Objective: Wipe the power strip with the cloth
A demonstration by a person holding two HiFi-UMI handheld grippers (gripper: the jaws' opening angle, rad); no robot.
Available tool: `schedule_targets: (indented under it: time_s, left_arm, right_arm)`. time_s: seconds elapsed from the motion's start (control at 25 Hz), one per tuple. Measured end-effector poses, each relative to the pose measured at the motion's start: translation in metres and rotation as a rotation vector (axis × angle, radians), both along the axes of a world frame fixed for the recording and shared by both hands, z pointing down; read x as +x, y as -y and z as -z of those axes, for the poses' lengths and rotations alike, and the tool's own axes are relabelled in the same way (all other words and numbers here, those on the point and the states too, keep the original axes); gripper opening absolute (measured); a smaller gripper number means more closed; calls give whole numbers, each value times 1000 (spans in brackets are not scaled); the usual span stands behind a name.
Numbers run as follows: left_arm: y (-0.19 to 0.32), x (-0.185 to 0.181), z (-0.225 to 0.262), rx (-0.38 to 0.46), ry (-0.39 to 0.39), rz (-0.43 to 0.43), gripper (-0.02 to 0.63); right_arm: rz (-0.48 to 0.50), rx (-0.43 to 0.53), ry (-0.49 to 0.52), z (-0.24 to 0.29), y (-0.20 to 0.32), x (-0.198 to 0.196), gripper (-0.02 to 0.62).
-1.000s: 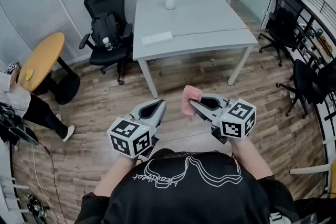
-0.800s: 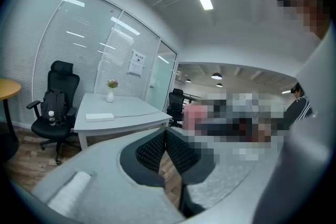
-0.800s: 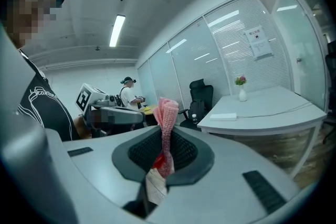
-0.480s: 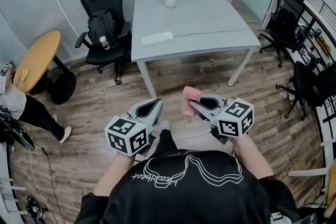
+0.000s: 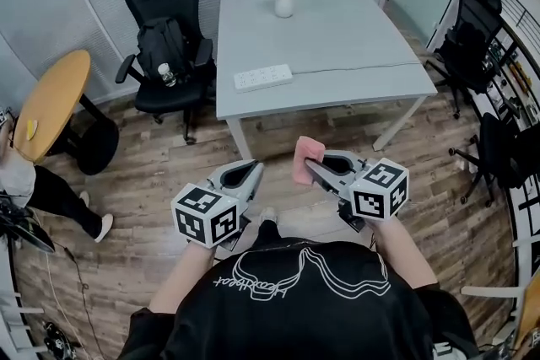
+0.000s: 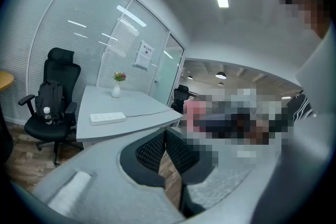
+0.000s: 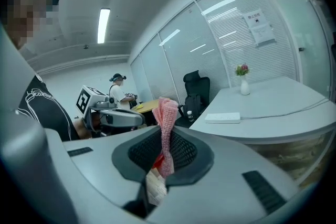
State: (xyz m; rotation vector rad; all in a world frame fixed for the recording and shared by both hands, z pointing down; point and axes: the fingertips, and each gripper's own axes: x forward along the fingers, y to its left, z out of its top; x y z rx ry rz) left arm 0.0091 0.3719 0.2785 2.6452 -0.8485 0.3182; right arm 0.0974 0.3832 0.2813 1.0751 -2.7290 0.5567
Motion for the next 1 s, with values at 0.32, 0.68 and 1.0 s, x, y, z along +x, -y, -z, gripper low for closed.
schedule_targets:
  time_s: [0.32,0.68,1.0]
  left_arm:
    - [137,-16,-13,-94,-42,-24,12]
    - [268,-39,-27,-112,-73,-42,12]
    - [322,-52,-42,-102,-71,-22,12]
  right_arm:
    - [-51,-85,14,-8,137,-11,38]
    - [-85,-134,20,-28,269,-28,38]
    - [-100,-173,38,-49,326,-33,38]
